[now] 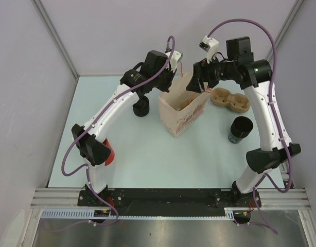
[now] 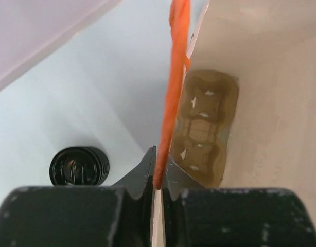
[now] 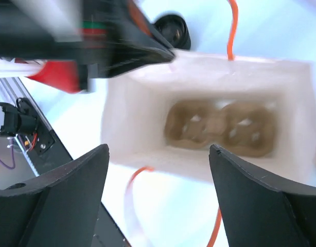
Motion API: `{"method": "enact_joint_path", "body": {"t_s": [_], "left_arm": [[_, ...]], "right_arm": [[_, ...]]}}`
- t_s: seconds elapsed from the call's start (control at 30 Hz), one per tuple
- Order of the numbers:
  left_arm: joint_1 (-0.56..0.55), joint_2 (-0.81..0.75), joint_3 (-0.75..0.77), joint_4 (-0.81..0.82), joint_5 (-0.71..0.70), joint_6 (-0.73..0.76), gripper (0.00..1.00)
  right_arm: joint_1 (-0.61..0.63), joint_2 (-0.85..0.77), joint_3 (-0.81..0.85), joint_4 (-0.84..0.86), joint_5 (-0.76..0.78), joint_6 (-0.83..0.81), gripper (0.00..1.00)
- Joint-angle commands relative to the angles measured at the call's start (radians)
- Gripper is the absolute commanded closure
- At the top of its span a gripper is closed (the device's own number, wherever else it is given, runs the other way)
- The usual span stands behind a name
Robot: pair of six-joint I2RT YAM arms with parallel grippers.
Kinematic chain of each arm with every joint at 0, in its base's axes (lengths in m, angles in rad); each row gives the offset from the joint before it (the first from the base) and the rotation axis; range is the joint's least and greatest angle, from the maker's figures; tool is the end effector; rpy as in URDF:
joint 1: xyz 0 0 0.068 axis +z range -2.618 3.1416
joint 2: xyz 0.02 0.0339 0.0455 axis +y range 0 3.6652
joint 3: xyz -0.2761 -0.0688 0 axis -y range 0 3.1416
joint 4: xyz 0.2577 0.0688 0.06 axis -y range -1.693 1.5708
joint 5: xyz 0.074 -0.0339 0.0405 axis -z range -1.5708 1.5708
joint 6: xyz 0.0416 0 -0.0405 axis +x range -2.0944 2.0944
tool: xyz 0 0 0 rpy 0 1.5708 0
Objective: Pack the takeout coffee
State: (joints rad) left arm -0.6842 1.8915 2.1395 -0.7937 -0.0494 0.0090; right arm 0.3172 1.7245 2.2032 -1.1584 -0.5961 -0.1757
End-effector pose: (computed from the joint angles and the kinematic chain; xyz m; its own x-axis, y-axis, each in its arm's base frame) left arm 0.3430 -0.2771 0.4370 -0.3968 0.3352 -0.8545 0.6022 0.7977 0.0333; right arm 0.3231 0.1306 0.4902 -0.4704 -0.3067 -0.8275 -0.7670 0.6058 0.2115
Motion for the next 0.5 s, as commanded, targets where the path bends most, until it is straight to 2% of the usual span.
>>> {"method": "enact_joint_path", "body": {"t_s": [0.0, 0.3, 0.47], "left_arm": [[0.003, 0.003, 0.003, -0.062, -0.015, 0.017, 0.91], [-0.002, 0.012, 0.005, -0.068, 0.013, 0.036, 0.91], [-0.003, 0.012, 0.013, -0.076, 0.042, 0.052, 0.92]], "right_arm": [[0.033, -0.051, 0.007, 0.023, -0.028, -0.028, 0.17], [0.007, -0.137, -0.051, 0.051, -0.062, -0.094, 0.16], [-0.003, -0.225, -0.157, 0.037, -0.091, -0.254, 0.16]]}}
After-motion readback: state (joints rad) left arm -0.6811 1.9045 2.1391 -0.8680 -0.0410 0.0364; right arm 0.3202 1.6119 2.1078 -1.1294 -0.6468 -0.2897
